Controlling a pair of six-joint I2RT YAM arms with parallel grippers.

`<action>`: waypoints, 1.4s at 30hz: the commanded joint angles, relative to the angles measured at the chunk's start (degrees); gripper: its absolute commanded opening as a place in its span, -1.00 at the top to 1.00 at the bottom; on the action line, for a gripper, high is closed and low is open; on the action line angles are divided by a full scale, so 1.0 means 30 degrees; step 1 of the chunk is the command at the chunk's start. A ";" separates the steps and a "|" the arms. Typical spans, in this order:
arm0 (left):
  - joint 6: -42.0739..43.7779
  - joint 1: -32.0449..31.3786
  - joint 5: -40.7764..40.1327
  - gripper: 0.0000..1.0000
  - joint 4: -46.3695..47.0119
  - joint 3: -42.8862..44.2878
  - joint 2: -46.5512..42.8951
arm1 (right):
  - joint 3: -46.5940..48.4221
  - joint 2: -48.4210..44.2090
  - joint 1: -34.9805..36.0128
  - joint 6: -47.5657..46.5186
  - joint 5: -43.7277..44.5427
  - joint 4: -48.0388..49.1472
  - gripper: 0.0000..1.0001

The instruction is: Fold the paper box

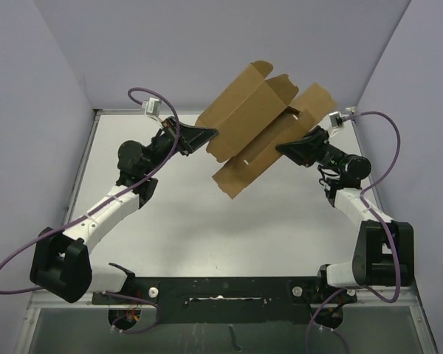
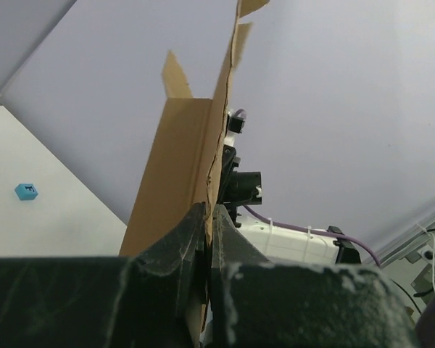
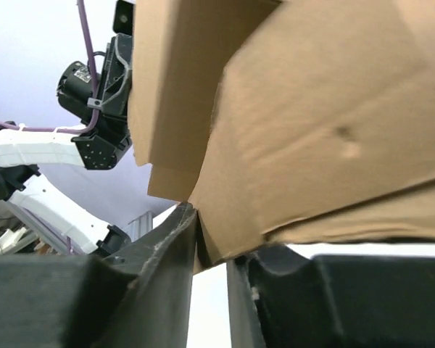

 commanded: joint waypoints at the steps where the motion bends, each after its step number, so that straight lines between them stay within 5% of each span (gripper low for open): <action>1: 0.0707 -0.0203 0.0403 1.00 0.0856 0.0396 -0.0153 | -0.0036 -0.0866 -0.0216 -0.1067 0.0722 -0.1321 0.72; 5: 0.2106 -0.0230 0.0820 1.00 -0.0977 0.0705 -0.0307 | -0.0084 -0.0840 -0.0432 -0.1251 0.0693 -0.2147 1.00; 13: 0.5669 -0.1222 0.1595 1.00 -0.6317 0.2225 0.0177 | -0.0296 -0.0483 -0.0548 -0.1642 0.0750 -0.3084 1.00; 22: 0.7724 -0.0840 0.1225 1.00 -0.8670 0.3257 0.0923 | -0.0497 -0.0340 -0.0536 -0.3004 0.0533 -0.4325 0.97; 31: 0.6061 0.3380 0.7111 1.00 -0.4786 0.3793 0.2902 | -0.0356 -0.0167 -0.0708 -1.2240 -0.2766 -1.0388 -0.30; 36: 0.6432 0.5518 1.1083 1.00 -0.4835 0.3618 0.4651 | 0.2498 -0.1345 -0.1501 -2.7709 -0.1036 -2.5875 -0.64; 42: 0.9094 0.6128 1.2908 1.00 -0.7284 0.2608 0.7788 | 0.3547 -0.0040 -0.1975 -3.0179 0.0400 -2.8395 -0.74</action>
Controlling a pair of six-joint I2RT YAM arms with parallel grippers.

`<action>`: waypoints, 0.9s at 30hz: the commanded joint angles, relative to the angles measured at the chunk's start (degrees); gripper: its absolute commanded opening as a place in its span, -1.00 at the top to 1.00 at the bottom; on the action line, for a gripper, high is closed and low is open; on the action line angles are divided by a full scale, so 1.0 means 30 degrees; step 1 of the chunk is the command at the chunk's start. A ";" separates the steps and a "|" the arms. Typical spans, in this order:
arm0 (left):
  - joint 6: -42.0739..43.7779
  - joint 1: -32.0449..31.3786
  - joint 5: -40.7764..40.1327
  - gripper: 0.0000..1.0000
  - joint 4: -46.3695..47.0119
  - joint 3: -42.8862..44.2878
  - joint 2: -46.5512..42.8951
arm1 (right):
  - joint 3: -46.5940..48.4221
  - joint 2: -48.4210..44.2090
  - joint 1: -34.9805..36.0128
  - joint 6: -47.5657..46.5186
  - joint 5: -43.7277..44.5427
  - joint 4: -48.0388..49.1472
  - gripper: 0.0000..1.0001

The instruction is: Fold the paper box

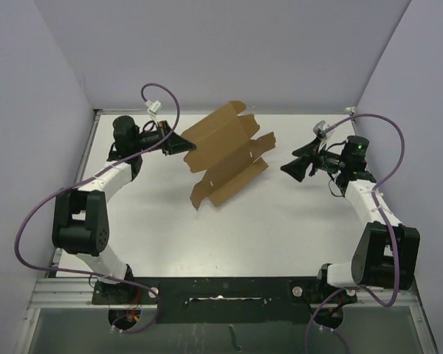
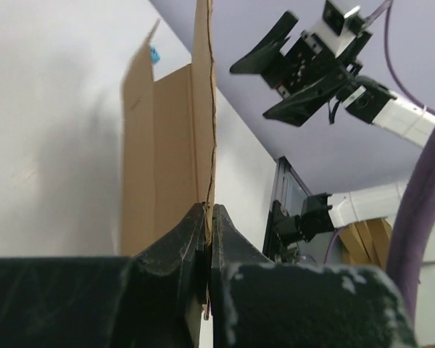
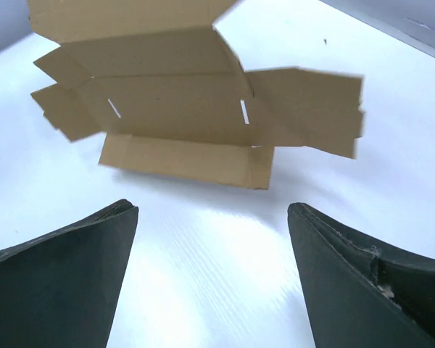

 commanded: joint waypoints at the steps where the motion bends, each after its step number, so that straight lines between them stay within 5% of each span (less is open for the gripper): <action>1: 0.2569 0.0067 0.2268 1.00 -0.2017 -0.0045 0.2379 | 0.0776 0.0538 -0.0225 -0.5014 0.0603 -0.3935 -0.75; 6: 0.8664 0.0048 -0.0397 1.00 -0.9752 0.1646 0.2570 | 0.0147 0.1833 -0.0233 -0.5243 0.0330 -0.2824 -0.76; 9: 1.0517 0.0034 -0.2120 1.00 -1.1817 0.2212 0.2415 | 0.0088 0.2470 -0.0199 -0.5016 0.0761 -0.2284 -0.76; 18: 1.3015 0.0027 -0.3734 1.00 -1.2206 0.1547 0.0186 | 0.0024 0.4200 0.0724 -0.5336 0.1695 -0.0077 -0.85; 27: 1.4694 -0.0439 -0.3152 1.00 -1.2017 0.0566 -0.1215 | 0.3876 0.7803 0.1880 -0.5284 0.2615 -0.3991 -0.93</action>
